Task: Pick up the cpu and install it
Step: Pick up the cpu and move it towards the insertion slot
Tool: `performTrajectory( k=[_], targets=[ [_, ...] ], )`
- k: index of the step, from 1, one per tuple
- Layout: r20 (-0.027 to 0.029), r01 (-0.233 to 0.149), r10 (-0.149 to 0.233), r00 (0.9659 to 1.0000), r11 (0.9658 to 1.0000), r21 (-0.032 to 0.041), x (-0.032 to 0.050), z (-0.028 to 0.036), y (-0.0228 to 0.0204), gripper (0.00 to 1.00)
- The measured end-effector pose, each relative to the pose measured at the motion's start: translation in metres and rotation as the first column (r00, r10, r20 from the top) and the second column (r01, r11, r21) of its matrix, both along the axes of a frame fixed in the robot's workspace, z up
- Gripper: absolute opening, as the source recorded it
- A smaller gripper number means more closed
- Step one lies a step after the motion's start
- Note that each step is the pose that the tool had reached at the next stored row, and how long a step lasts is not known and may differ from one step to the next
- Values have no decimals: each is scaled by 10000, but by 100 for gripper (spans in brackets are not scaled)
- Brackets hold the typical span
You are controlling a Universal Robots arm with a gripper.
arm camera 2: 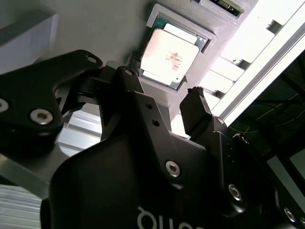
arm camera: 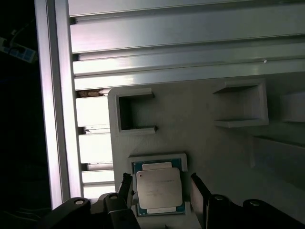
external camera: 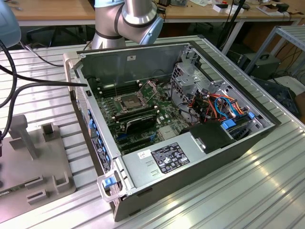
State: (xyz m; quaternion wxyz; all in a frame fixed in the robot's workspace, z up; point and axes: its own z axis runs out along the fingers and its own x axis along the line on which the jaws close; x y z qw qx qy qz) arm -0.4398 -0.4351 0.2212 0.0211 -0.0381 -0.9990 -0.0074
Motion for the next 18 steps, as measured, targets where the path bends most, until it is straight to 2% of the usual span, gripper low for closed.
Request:
performTrajectory(
  k=[14,18],
  targets=[
    [-1,0,0,10000,10000,0,0,-10,0,60],
    [0,0,0,10000,10000,-11,0,-35,0,60]
  ],
)
